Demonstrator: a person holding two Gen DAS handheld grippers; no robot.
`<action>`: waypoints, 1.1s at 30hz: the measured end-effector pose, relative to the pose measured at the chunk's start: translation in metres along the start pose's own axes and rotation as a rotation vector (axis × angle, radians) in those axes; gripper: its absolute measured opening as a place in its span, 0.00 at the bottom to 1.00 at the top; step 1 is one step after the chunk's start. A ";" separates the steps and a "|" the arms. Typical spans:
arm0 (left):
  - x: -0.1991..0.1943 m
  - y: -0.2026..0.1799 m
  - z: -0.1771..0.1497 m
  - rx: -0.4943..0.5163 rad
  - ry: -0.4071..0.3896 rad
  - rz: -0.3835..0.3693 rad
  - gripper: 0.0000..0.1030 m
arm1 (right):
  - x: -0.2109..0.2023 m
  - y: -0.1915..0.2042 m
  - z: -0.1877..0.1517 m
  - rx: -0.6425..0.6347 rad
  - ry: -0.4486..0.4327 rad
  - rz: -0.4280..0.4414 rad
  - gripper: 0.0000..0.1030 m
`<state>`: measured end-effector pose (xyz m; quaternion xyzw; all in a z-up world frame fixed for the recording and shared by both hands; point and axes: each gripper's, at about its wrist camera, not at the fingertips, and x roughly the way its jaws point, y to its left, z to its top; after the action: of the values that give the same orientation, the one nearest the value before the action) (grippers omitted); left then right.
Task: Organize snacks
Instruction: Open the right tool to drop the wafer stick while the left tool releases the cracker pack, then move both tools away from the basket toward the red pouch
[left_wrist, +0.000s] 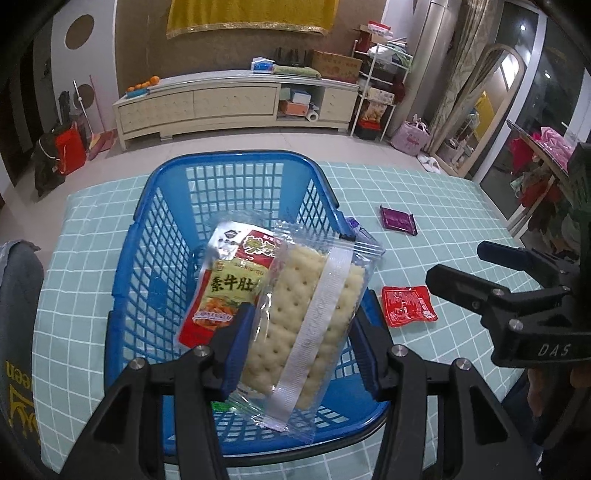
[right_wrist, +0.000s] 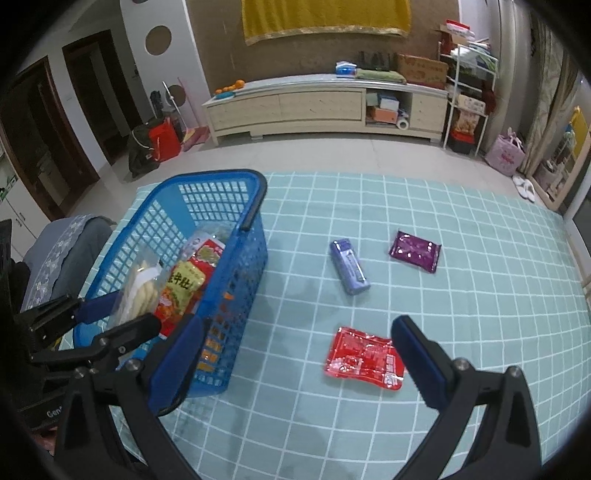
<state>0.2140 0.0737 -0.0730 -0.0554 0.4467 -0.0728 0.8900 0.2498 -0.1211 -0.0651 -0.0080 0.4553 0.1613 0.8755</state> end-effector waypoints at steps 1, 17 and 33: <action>0.000 -0.002 0.001 0.005 -0.004 0.008 0.47 | 0.000 0.000 -0.001 0.002 0.001 0.000 1.00; -0.043 -0.028 0.000 0.125 -0.120 -0.008 0.77 | -0.038 -0.010 -0.005 0.015 -0.061 0.011 1.00; -0.032 -0.107 -0.004 0.230 -0.109 -0.064 0.77 | -0.071 -0.071 -0.026 0.007 -0.066 -0.014 1.00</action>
<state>0.1828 -0.0263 -0.0326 0.0289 0.3845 -0.1486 0.9106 0.2112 -0.2118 -0.0329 -0.0028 0.4267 0.1537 0.8912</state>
